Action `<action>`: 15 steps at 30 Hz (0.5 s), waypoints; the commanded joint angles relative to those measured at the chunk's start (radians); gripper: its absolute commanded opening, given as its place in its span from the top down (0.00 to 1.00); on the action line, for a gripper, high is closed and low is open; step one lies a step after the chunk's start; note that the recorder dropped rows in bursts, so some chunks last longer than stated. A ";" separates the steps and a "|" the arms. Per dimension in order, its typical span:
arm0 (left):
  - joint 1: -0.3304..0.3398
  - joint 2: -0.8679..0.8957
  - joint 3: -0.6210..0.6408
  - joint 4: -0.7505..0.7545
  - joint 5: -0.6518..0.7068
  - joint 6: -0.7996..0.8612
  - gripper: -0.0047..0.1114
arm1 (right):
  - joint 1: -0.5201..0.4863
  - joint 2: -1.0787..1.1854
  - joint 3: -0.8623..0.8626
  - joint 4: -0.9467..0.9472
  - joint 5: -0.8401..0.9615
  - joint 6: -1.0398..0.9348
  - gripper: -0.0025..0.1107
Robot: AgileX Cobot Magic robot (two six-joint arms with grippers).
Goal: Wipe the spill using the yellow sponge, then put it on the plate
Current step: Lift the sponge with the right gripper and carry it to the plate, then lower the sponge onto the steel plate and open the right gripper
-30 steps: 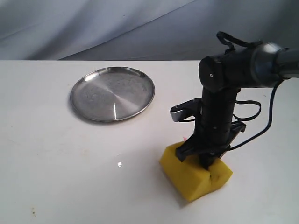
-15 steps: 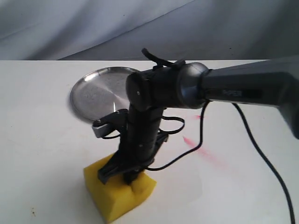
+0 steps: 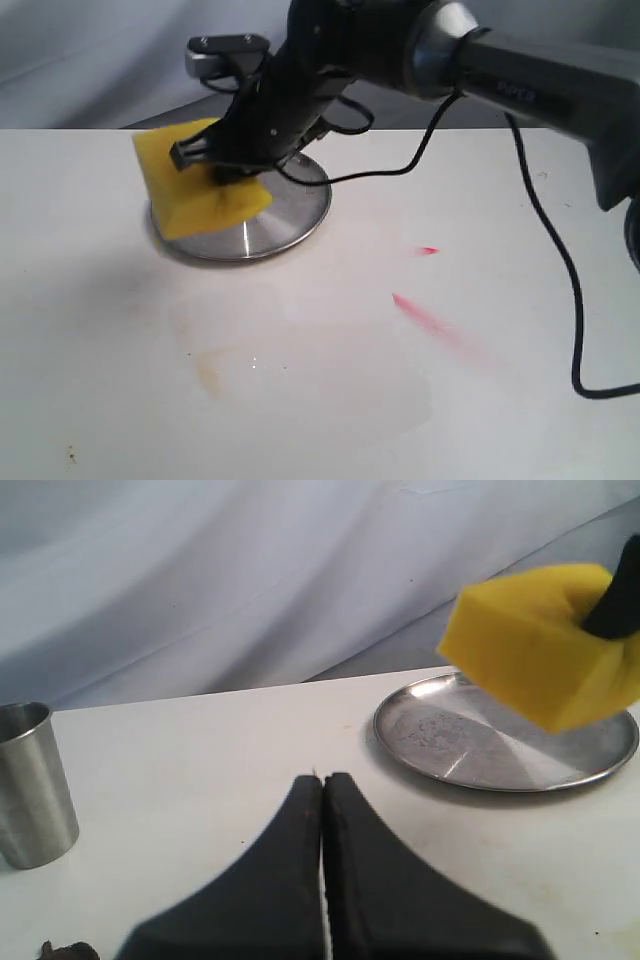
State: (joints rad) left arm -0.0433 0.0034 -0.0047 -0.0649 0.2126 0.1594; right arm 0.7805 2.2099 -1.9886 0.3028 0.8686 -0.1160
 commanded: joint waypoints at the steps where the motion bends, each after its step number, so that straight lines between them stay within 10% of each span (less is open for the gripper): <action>1: -0.005 -0.003 0.005 -0.004 -0.007 0.000 0.96 | -0.085 0.003 -0.026 -0.003 -0.109 0.039 0.98; 15: -0.005 -0.003 0.005 -0.004 -0.007 0.000 0.96 | -0.226 0.203 -0.026 0.322 -0.289 -0.057 0.98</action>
State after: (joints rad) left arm -0.0433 0.0034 -0.0047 -0.0649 0.2126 0.1594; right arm 0.5636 2.3792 -2.0103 0.5091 0.6213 -0.1065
